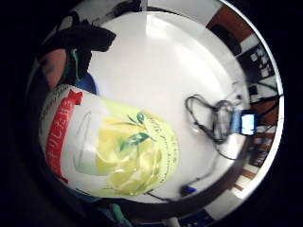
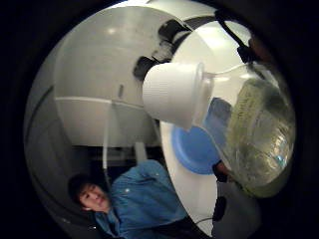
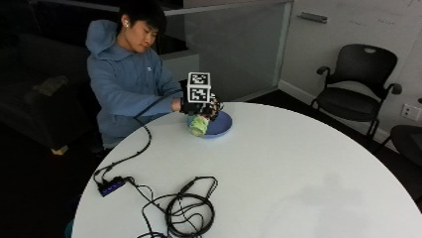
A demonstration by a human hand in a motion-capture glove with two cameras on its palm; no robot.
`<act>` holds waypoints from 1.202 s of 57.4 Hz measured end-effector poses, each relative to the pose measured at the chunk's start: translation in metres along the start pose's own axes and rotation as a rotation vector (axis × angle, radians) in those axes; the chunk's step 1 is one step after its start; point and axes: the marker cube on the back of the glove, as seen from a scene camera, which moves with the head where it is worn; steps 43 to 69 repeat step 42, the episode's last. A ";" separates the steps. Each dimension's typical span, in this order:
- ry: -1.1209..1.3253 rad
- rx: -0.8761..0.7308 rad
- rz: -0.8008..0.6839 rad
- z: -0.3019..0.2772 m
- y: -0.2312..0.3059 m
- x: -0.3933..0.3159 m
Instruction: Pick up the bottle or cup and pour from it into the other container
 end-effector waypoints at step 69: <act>0.965 -0.322 -0.052 0.052 -0.026 -0.109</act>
